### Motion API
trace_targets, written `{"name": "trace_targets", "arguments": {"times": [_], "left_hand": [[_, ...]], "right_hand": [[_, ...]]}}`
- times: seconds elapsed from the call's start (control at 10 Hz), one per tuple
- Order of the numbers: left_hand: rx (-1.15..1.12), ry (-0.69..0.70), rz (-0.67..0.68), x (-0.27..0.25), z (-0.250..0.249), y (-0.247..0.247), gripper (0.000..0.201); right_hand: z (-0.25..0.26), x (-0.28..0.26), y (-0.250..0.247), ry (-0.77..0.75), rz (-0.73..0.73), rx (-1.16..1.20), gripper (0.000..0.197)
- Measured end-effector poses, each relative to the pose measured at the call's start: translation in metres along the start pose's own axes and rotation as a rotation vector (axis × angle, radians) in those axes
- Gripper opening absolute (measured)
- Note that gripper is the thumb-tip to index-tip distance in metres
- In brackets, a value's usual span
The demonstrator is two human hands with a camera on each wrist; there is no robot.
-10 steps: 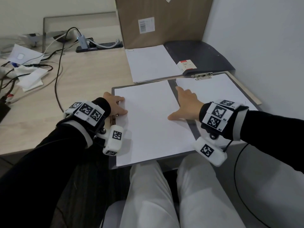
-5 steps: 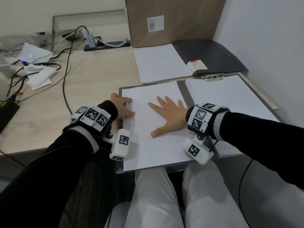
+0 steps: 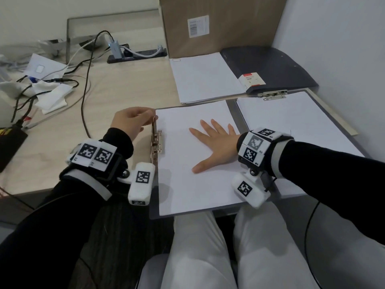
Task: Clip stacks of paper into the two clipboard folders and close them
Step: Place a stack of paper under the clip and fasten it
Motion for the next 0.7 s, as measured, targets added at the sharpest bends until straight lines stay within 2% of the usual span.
{"name": "trace_targets", "arguments": {"times": [0.1, 0.2, 0.3, 0.4, 0.5, 0.6, 0.7], "left_hand": [[0.028, -0.042, 0.249, -0.001, 0.004, -0.002, 0.012], [0.194, 0.005, 0.515, -0.001, 0.013, -0.006, 0.041], [0.366, 0.036, 0.693, -0.005, 0.026, -0.008, 0.100], [0.483, 0.099, 0.755, -0.009, 0.028, -0.002, 0.084], [0.688, 0.144, 0.709, -0.011, 0.026, 0.000, 0.138], [0.768, 0.212, 0.682, -0.013, 0.033, 0.003, 0.135], [0.790, 0.302, 0.610, -0.014, 0.036, 0.005, 0.106]], "right_hand": [[0.001, 0.000, -0.001, 0.003, 0.007, 0.000, 0.120], [0.001, 0.000, -0.001, 0.002, 0.010, -0.002, 0.120], [0.001, 0.000, -0.001, 0.003, 0.012, -0.006, 0.120], [0.000, 0.000, -0.001, 0.002, 0.013, -0.010, 0.120], [0.000, 0.001, 0.000, 0.000, 0.012, -0.005, 0.120], [0.001, 0.001, 0.001, -0.003, 0.007, -0.002, 0.120], [0.001, 0.001, 0.000, -0.004, 0.009, -0.006, 0.120]]}}
Point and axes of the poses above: each hand's wrist, its own x-axis towards the middle knuckle, its own y-axis out of the palm, z = x × y, the point moved 5 cm from there along x, towards the middle knuckle, and after that the axes turned 14 degrees about -z, right-handed, at the moved point
